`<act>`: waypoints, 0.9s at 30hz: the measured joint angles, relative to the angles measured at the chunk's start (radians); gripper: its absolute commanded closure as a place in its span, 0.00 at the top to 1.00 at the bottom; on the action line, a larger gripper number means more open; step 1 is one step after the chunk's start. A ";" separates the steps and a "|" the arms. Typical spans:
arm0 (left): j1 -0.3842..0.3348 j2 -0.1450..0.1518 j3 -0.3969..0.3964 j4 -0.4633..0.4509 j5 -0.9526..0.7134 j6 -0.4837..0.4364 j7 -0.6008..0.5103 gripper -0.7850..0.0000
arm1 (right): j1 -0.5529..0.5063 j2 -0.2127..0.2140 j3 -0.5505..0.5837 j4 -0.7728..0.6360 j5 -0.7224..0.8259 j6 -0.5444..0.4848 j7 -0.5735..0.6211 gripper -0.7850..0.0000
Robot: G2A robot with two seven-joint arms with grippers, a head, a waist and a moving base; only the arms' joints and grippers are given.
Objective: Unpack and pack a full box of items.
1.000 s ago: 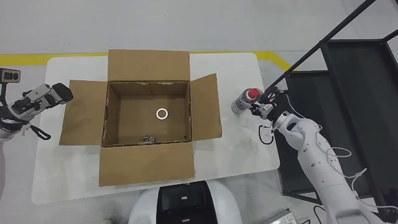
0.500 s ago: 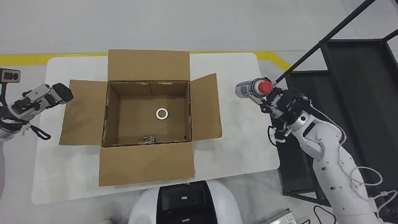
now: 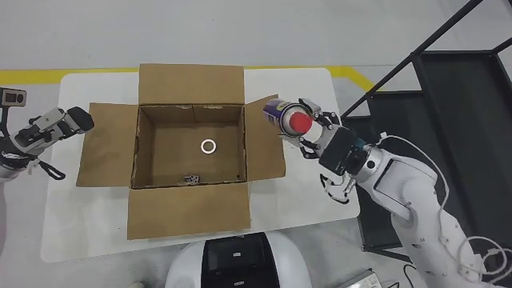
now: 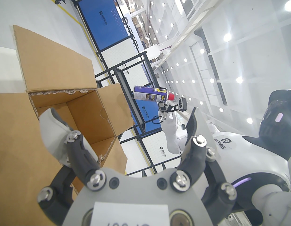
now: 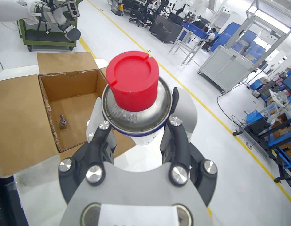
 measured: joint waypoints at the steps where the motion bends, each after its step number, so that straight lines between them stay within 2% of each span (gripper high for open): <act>1: 0.000 0.000 0.000 0.000 0.000 0.000 0.000 1.00 | 0.020 -0.002 -0.033 0.000 -0.008 0.005 0.025 0.00; 7: 0.000 0.000 0.000 0.000 0.000 0.000 0.000 1.00 | 0.133 -0.019 -0.218 0.049 -0.059 0.033 0.123 0.00; 24: 0.000 0.000 0.000 0.000 0.000 0.000 0.000 1.00 | 0.133 -0.019 -0.218 0.049 -0.060 0.034 0.122 0.00; 27: 0.000 0.000 0.000 0.000 0.000 0.000 0.000 1.00 | 0.173 -0.025 -0.260 0.056 -0.081 0.039 0.146 0.00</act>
